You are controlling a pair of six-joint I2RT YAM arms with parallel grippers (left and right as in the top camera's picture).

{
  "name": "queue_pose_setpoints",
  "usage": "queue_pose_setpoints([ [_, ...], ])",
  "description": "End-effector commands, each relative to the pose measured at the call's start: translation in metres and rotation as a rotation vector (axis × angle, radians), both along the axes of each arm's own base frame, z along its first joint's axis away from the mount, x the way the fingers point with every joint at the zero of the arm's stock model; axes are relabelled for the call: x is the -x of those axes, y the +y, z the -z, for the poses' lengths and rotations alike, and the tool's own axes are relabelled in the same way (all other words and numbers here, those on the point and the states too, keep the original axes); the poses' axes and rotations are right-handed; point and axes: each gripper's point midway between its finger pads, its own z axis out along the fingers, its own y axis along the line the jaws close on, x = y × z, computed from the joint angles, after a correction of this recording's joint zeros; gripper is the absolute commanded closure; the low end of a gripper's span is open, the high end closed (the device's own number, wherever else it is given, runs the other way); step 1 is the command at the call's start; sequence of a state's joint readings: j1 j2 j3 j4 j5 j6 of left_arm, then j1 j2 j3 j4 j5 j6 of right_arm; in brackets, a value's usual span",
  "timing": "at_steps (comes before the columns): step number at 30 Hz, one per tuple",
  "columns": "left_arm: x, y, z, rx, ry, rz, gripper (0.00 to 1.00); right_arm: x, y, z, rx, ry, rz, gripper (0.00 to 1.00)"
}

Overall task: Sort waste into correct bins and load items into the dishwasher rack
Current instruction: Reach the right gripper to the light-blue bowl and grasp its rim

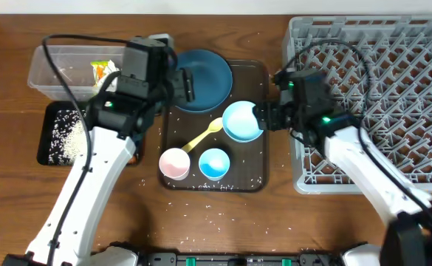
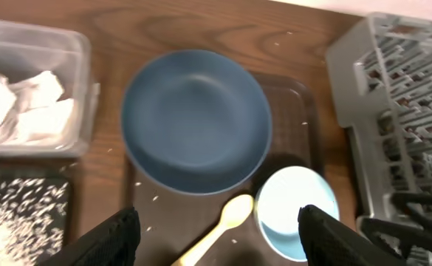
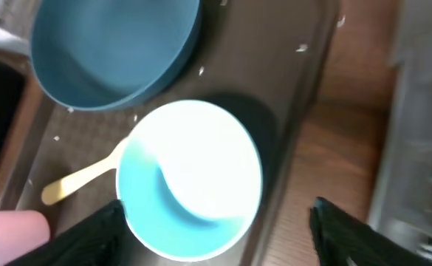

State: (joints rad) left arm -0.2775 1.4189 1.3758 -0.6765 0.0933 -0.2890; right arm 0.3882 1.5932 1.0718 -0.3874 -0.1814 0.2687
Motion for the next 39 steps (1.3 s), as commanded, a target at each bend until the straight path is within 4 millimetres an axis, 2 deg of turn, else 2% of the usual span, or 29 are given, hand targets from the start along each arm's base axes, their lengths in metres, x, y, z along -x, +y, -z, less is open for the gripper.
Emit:
queue_pose_setpoints([
  [1, -0.001, 0.008, 0.003, -0.008, 0.019, -0.026, 0.29, -0.008, 0.006, 0.017, 0.028, 0.049, 0.072, 0.32],
  [4, 0.002, 0.010, 0.010, -0.019, 0.042, -0.031, 0.29, -0.008, 0.000, 0.045, 0.062, 0.130, 0.175, 0.43],
  [6, 0.002, 0.015, 0.013, -0.041, 0.052, -0.047, 0.29, -0.007, 0.000, 0.062, 0.066, 0.174, 0.202, 0.46],
  [9, 0.003, 0.018, 0.015, -0.057, 0.060, -0.059, 0.29, -0.007, 0.002, 0.077, 0.069, 0.201, 0.196, 0.45],
  [13, 0.005, 0.019, 0.017, -0.063, 0.067, -0.061, 0.29, -0.006, 0.006, 0.090, 0.065, 0.229, 0.184, 0.51],
  [17, 0.006, 0.020, 0.019, -0.066, 0.076, -0.061, 0.29, -0.007, 0.006, 0.090, 0.063, 0.225, 0.184, 0.60],
  [24, 0.007, 0.025, 0.025, -0.089, 0.086, -0.078, 0.29, -0.007, 0.007, 0.089, 0.061, 0.221, 0.184, 0.80],
  [26, 0.006, 0.024, 0.027, -0.090, 0.091, -0.078, 0.29, -0.007, 0.006, 0.089, 0.064, 0.221, 0.180, 0.82],
  [29, 0.006, 0.024, 0.030, -0.093, 0.099, -0.078, 0.29, -0.007, 0.006, 0.089, 0.066, 0.220, 0.178, 0.74],
  [32, 0.005, 0.024, 0.035, -0.096, 0.111, -0.077, 0.29, -0.007, 0.006, 0.087, 0.069, 0.215, 0.171, 0.73],
  [36, 0.003, 0.023, 0.041, -0.101, 0.128, -0.077, 0.29, -0.008, 0.004, 0.081, 0.081, 0.196, 0.162, 0.80],
  [39, 0.002, 0.023, 0.045, -0.104, 0.138, -0.076, 0.29, -0.008, 0.004, 0.079, 0.086, 0.187, 0.148, 0.92],
])
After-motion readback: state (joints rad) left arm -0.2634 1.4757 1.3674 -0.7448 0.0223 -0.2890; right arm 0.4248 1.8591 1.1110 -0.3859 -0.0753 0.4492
